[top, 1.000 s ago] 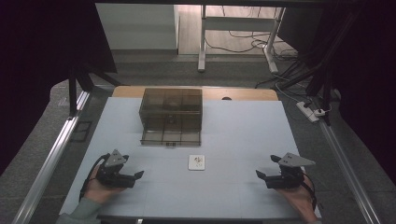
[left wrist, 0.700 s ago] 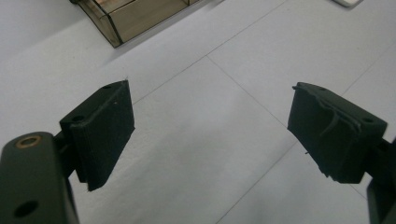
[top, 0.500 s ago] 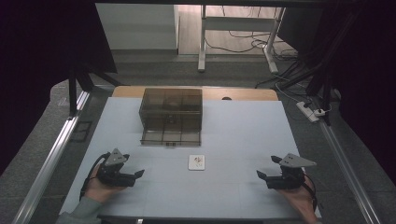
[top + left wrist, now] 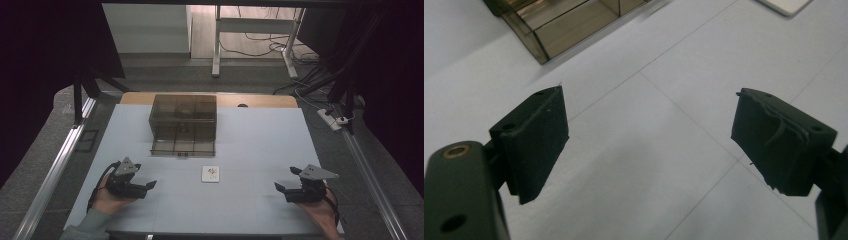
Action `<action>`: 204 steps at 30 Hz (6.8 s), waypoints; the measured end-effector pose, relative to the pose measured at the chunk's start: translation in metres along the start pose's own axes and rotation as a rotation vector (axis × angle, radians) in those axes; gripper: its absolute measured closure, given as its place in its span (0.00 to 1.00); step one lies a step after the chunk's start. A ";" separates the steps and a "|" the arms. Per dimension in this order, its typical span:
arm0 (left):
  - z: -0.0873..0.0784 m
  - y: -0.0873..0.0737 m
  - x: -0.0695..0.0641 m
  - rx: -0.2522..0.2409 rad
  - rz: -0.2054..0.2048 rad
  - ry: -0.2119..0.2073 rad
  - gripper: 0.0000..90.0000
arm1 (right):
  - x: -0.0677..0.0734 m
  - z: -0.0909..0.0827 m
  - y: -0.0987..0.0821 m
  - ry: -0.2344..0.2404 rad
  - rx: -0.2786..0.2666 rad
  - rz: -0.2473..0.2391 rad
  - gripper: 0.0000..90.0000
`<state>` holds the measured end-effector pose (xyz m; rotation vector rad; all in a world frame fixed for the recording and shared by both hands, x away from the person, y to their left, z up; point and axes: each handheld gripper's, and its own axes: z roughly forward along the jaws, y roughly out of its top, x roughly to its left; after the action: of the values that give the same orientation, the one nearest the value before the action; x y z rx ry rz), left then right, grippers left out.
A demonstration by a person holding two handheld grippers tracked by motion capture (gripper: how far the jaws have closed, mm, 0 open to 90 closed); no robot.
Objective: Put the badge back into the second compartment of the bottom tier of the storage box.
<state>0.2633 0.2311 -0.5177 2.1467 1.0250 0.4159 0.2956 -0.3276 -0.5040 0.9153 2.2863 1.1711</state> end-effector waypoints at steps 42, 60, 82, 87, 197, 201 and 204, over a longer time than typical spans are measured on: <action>0.029 0.073 -0.034 0.004 0.170 -0.123 0.17 | 0.009 -0.003 0.004 0.021 -0.042 -0.002 0.19; 0.049 0.092 -0.046 0.024 0.210 -0.169 0.17 | 0.009 -0.002 0.003 0.025 -0.038 0.000 0.20; 0.075 0.115 -0.067 0.047 0.278 -0.227 0.17 | 0.009 0.003 0.001 0.026 -0.016 -0.010 0.20; 0.081 0.122 -0.072 0.048 0.288 -0.243 0.17 | 0.008 0.003 0.001 0.026 -0.009 -0.010 0.20; 0.141 0.127 -0.078 0.158 0.367 -0.350 0.36 | 0.009 0.008 -0.002 0.038 0.028 -0.001 0.21; 0.137 0.129 -0.077 0.137 0.361 -0.353 0.36 | 0.009 0.008 -0.002 0.039 0.030 -0.002 0.21; 0.134 0.130 -0.076 0.124 0.359 -0.355 0.36 | 0.009 0.008 -0.002 0.038 0.027 -0.001 0.21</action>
<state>0.3595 0.0541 -0.5159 2.4107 0.4791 0.1260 0.2937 -0.3180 -0.5109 0.9087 2.3381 1.1687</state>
